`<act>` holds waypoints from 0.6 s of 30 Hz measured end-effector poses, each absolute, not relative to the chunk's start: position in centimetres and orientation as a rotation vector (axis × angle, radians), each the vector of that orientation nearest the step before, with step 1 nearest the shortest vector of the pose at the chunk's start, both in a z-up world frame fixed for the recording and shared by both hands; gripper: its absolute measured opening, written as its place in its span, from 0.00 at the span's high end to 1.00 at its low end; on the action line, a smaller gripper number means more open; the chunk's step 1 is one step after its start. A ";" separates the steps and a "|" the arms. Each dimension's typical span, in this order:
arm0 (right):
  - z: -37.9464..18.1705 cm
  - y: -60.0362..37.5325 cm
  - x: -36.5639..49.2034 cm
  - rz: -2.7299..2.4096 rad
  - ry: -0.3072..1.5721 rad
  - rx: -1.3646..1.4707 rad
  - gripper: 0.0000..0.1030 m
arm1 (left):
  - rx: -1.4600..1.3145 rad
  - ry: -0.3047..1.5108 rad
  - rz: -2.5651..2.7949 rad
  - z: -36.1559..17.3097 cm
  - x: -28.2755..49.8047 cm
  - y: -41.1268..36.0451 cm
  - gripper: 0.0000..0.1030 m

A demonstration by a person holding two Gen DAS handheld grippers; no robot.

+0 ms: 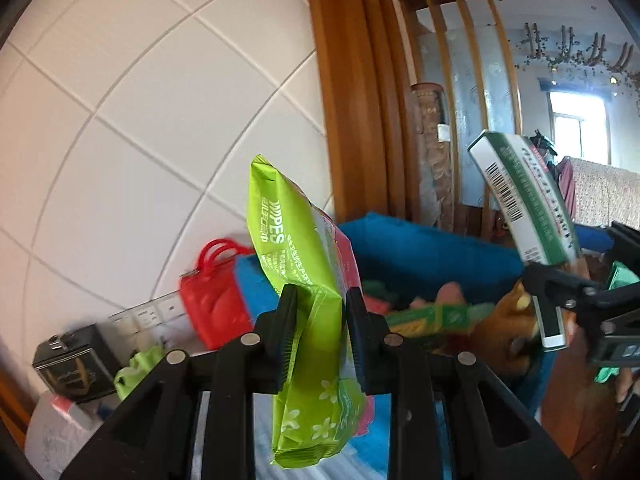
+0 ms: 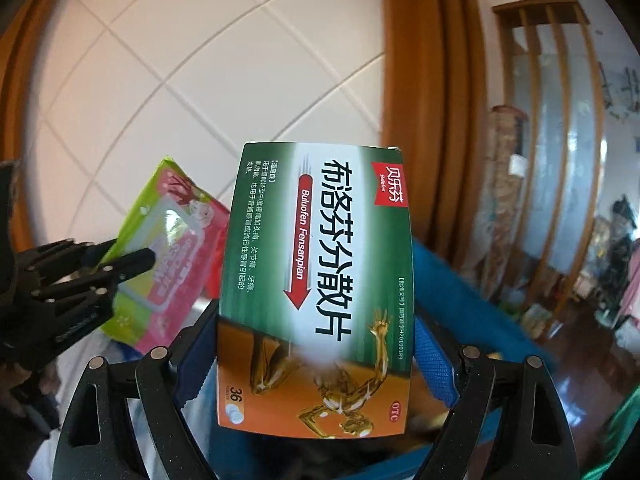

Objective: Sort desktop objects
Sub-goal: 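Carry the wipes pack and ibuprofen box with both tools to the blue crate, then open both tools to drop the wipes pack and ibuprofen box into the crate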

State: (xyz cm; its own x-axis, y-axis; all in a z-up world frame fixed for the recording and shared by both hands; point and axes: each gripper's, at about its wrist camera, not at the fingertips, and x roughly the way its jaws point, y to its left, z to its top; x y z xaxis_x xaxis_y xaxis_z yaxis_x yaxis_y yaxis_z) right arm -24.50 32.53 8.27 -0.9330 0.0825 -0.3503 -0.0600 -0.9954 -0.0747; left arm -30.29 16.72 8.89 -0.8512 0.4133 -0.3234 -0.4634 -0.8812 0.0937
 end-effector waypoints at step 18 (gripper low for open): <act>8.2 44.6 -29.5 2.956 -0.039 -0.604 0.15 | -0.485 0.278 2.617 9.5 -32.6 29.1 0.76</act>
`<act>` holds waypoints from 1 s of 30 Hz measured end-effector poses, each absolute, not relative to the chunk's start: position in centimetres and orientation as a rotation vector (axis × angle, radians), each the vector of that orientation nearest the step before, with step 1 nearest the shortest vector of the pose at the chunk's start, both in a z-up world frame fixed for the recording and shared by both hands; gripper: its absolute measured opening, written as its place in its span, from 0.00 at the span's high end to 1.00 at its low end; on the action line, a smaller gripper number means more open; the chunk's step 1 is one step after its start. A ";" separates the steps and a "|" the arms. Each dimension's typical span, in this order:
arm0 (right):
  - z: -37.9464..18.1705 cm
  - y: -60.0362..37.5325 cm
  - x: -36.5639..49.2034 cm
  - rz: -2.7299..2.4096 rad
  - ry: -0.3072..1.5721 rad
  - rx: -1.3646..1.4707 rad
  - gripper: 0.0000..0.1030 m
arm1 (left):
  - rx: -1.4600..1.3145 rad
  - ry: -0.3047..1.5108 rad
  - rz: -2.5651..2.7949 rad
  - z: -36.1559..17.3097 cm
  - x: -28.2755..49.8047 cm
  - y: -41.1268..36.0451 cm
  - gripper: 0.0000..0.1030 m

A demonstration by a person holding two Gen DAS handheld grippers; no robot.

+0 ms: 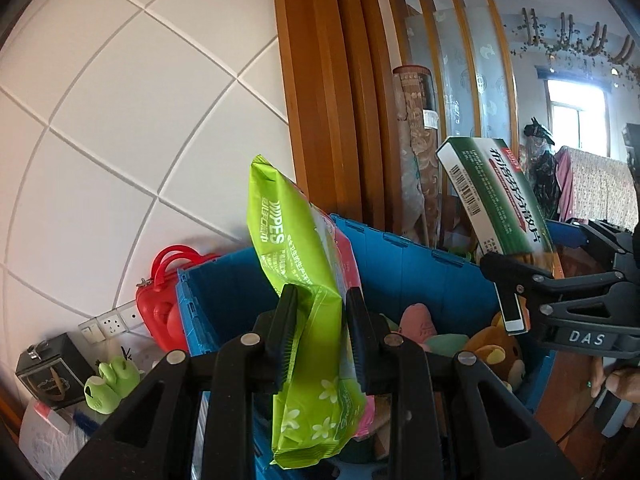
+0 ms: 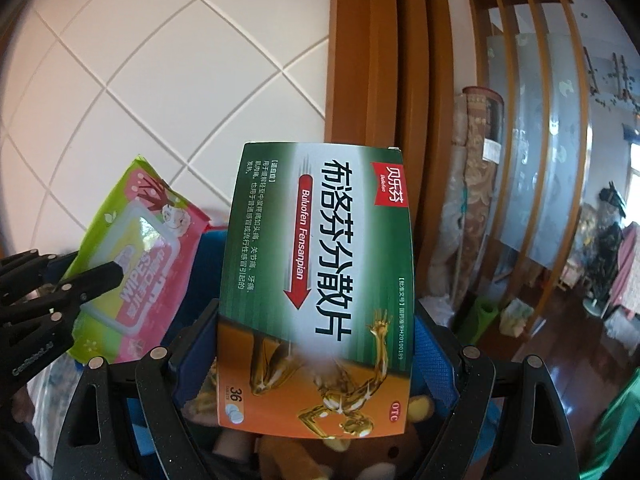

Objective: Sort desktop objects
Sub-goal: 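Open both tools to drop the wipes pack and ibuprofen box into the crate, then move both tools back over the blue brush and green plush toy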

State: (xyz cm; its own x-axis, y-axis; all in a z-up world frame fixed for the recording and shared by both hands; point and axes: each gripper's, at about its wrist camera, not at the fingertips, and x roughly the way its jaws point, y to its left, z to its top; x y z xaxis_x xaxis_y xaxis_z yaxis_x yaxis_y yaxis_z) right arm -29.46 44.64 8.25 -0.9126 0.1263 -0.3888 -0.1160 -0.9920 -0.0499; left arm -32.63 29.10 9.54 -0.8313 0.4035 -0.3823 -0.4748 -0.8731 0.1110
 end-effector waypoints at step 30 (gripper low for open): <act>10.2 46.2 -25.9 2.955 0.057 -0.504 0.01 | -0.379 0.164 2.818 10.2 -26.5 25.6 0.15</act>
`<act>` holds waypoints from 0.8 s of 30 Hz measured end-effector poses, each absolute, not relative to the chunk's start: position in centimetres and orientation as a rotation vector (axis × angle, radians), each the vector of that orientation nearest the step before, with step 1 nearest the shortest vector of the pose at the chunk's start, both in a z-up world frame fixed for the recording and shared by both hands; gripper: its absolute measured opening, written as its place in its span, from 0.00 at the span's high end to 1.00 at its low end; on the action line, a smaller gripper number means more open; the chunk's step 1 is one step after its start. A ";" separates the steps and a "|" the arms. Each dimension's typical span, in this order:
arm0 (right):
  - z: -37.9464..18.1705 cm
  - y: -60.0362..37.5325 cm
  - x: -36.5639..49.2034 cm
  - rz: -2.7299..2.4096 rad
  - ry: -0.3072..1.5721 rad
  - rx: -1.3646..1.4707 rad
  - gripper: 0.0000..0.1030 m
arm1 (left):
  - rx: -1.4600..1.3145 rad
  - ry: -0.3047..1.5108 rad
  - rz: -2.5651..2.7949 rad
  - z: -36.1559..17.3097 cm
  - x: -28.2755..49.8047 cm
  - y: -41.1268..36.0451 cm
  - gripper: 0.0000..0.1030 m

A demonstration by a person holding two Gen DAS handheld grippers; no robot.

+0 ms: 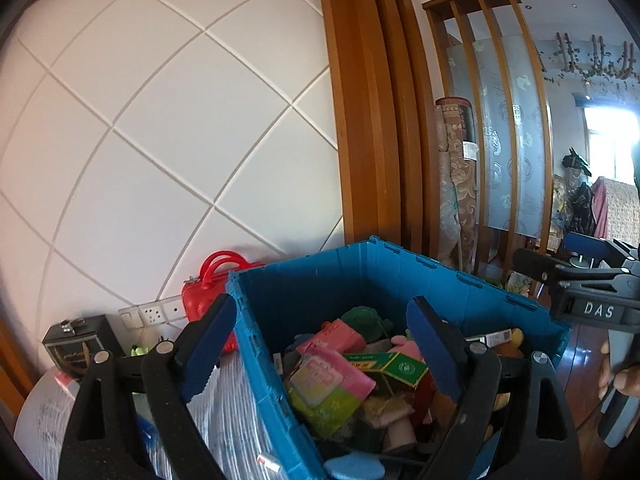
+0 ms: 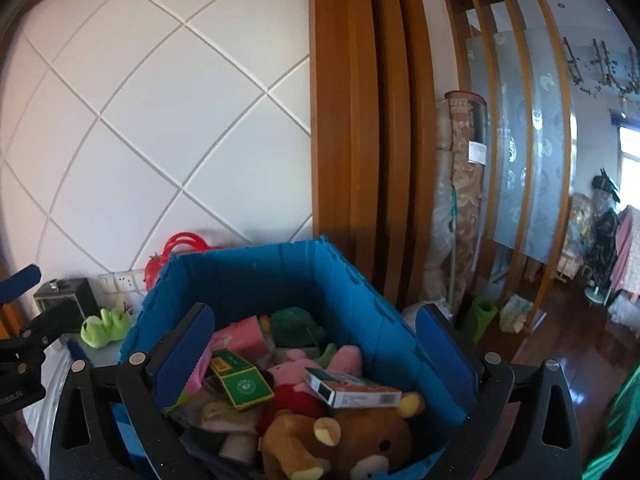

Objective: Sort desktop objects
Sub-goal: 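Move both tools back over the blue brush and green plush toy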

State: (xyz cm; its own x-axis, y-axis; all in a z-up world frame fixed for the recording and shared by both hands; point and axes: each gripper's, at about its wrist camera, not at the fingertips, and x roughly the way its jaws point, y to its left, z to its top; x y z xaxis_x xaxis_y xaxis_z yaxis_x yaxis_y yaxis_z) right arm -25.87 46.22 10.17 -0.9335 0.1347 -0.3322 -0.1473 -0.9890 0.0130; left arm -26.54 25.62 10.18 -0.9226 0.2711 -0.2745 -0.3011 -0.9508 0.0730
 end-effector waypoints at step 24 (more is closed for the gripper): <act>8.7 32.7 -26.2 3.002 0.011 -0.615 0.01 | -0.429 0.059 2.912 8.8 -25.2 9.4 0.15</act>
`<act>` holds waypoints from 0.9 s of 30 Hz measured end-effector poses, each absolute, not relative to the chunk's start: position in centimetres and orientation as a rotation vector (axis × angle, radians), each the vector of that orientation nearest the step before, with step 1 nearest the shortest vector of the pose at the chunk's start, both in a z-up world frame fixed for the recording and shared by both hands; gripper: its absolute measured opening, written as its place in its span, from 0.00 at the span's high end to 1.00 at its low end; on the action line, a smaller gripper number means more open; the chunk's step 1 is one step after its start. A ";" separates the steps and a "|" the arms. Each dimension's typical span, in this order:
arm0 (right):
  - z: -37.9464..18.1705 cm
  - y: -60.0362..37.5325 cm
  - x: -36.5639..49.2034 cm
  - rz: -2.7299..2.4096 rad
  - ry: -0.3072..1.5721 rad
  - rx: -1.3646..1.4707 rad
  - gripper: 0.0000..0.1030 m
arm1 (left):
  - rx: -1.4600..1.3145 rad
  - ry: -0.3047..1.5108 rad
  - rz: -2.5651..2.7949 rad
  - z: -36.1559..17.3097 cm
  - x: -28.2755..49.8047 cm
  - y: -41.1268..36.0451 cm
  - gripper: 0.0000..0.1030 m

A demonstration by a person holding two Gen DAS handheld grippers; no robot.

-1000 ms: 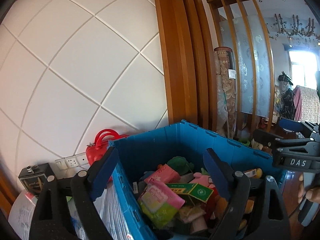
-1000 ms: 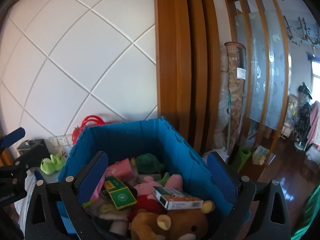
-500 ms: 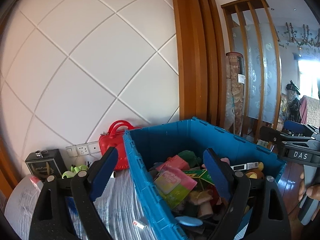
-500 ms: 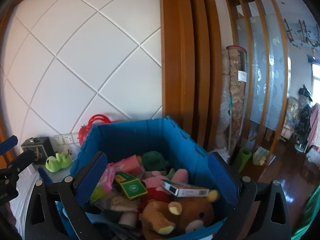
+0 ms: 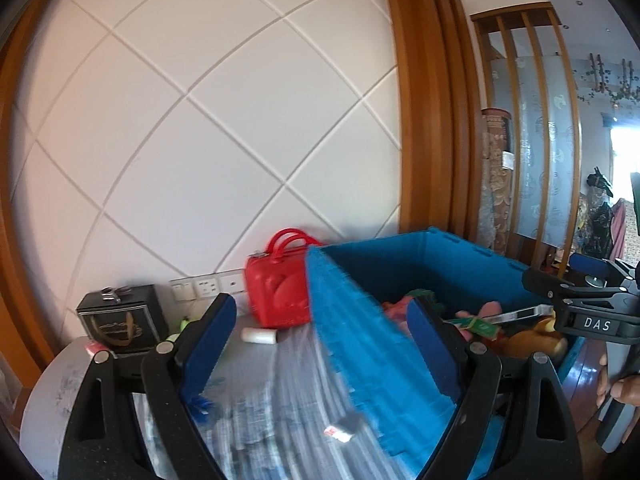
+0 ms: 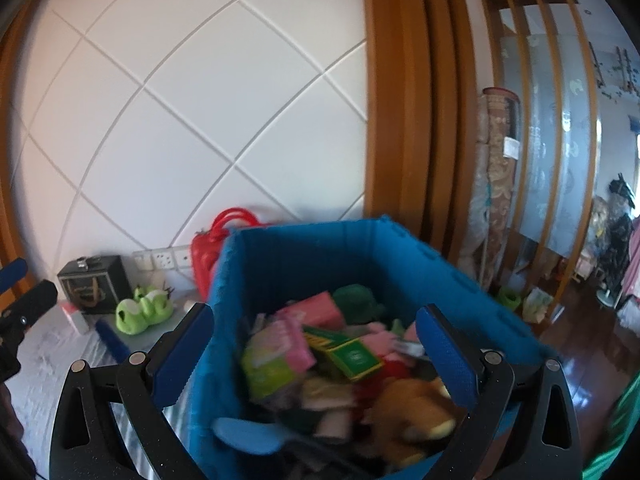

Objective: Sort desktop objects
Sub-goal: 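Move both tools back over the blue brush and green plush toy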

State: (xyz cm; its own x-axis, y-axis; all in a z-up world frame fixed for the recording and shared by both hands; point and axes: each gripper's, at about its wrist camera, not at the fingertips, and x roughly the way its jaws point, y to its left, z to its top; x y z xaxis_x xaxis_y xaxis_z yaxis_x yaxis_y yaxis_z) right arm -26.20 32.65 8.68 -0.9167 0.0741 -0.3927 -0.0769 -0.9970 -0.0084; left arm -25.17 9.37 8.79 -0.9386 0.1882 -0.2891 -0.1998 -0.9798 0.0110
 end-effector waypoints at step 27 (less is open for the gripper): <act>-1.6 8.8 -35.2 3.229 -0.126 -0.980 0.01 | -0.787 0.129 3.105 -2.9 -31.7 -13.9 0.15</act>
